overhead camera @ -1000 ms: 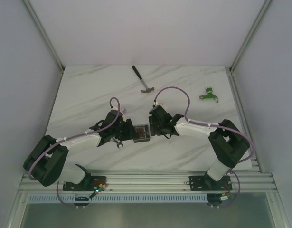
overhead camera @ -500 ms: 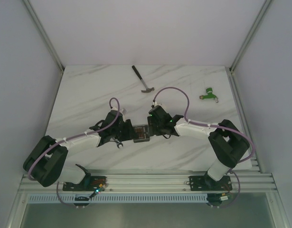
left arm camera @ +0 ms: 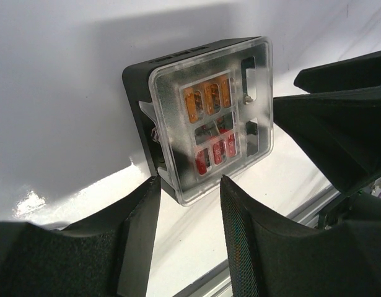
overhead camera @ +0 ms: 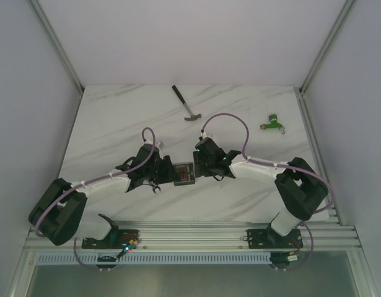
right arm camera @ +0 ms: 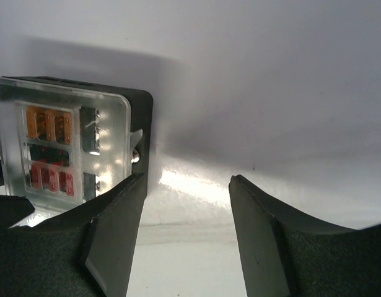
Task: Snap on the fuse box
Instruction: Close the fuse box cover on the fuse box base.
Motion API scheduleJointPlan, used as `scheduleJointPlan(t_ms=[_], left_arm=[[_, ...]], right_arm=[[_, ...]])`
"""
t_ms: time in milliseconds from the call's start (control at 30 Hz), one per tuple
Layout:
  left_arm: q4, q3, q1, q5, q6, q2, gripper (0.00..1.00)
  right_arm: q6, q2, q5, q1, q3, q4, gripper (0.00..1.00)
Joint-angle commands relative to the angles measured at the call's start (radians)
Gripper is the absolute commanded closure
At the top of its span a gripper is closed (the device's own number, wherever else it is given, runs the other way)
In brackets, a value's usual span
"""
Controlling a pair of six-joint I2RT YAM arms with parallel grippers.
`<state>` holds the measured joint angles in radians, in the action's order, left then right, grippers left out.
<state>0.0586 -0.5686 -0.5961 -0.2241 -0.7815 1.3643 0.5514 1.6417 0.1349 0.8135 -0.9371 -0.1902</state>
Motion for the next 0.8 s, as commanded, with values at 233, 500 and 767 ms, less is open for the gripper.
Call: scheduleJointPlan(t_ms=[233,500,767], left_arm=[[-0.008,0.035,0.007,-0.018,-0.013,-0.073,0.50],[0.011,0.029,0.010,-0.024,-0.020,-0.043,0.54],[0.016,0.023,0.009,-0.021,-0.013,-0.011,0.55]], right_arm=[[0.070,-0.237,-0.181,-0.049,0.187,0.168,0.39],[0.134,-0.183,-0.369,-0.078,0.249,0.382,0.48],[0.147,-0.115,-0.394,-0.079,0.235,0.419,0.54]])
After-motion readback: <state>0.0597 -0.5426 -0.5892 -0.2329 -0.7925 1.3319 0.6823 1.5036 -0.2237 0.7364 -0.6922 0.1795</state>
